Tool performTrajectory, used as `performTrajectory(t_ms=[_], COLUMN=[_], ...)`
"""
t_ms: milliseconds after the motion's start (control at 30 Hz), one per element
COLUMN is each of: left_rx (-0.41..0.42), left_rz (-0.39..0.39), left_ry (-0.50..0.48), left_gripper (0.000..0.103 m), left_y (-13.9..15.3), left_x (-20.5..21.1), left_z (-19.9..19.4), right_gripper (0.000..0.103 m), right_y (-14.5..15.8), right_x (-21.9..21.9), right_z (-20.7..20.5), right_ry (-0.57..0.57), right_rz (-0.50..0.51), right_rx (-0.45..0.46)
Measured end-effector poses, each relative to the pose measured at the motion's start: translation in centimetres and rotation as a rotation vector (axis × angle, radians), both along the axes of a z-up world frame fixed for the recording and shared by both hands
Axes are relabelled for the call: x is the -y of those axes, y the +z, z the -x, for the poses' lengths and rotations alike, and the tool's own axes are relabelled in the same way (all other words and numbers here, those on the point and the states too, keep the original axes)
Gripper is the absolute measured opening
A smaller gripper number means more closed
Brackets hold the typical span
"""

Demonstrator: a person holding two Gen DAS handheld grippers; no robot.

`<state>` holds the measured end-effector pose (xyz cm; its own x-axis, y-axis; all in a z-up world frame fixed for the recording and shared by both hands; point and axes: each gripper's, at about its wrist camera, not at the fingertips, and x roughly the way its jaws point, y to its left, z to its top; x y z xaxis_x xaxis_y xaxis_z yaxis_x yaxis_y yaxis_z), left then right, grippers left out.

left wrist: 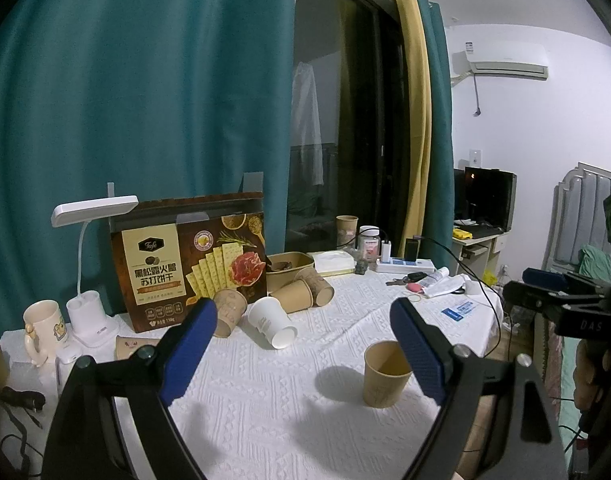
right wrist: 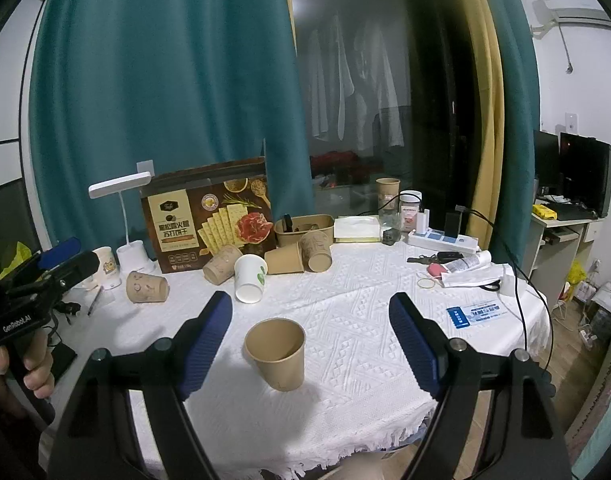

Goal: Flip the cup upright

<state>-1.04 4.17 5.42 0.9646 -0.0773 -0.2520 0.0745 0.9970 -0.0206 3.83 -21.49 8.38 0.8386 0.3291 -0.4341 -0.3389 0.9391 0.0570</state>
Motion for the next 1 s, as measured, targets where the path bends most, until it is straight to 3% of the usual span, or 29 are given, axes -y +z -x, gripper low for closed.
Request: performTrajectory(t_ms=[1000], left_rx=[-0.002], left_rz=[0.006], left_ry=[-0.005], left_gripper=[0.088], left_y=[0.02], left_x=[0.64], left_z=[0.22], right_gripper=[0.079], right_y=[-0.3], right_x=[-0.36], right_z=[0.09], right_ry=[0.002], right_rz=[-0.001], right_rx=[-0.004])
